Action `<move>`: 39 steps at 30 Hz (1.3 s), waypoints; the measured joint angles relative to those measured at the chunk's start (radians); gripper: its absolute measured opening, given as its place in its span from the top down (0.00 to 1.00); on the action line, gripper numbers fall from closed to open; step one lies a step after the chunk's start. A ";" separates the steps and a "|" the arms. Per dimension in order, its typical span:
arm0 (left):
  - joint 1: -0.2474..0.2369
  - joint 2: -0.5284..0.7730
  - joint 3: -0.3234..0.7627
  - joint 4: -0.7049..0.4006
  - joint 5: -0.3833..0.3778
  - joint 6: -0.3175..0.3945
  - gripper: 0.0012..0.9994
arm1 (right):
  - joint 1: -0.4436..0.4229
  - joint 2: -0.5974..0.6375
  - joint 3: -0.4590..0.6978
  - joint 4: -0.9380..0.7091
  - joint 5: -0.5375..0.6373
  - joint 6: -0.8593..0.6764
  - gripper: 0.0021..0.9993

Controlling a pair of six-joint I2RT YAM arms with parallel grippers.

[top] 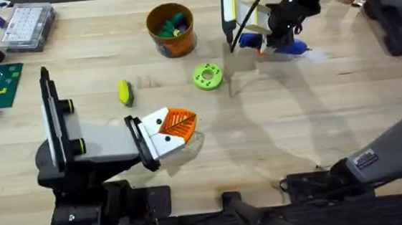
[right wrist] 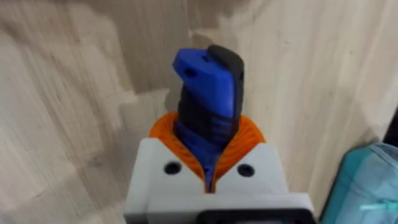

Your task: Pick up the gripper from the table and insert it into the empty holder that is missing its gripper. Then pick up a screw, insert it into the mounting hole, and use the screwdriver to tighten it. Finally, clean up the table by picking up the vegetable and placing it into the bucket.

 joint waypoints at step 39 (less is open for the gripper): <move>0.000 0.000 0.001 0.232 -0.122 -0.122 0.01 | -0.002 -0.160 -0.019 -0.053 0.011 0.111 0.00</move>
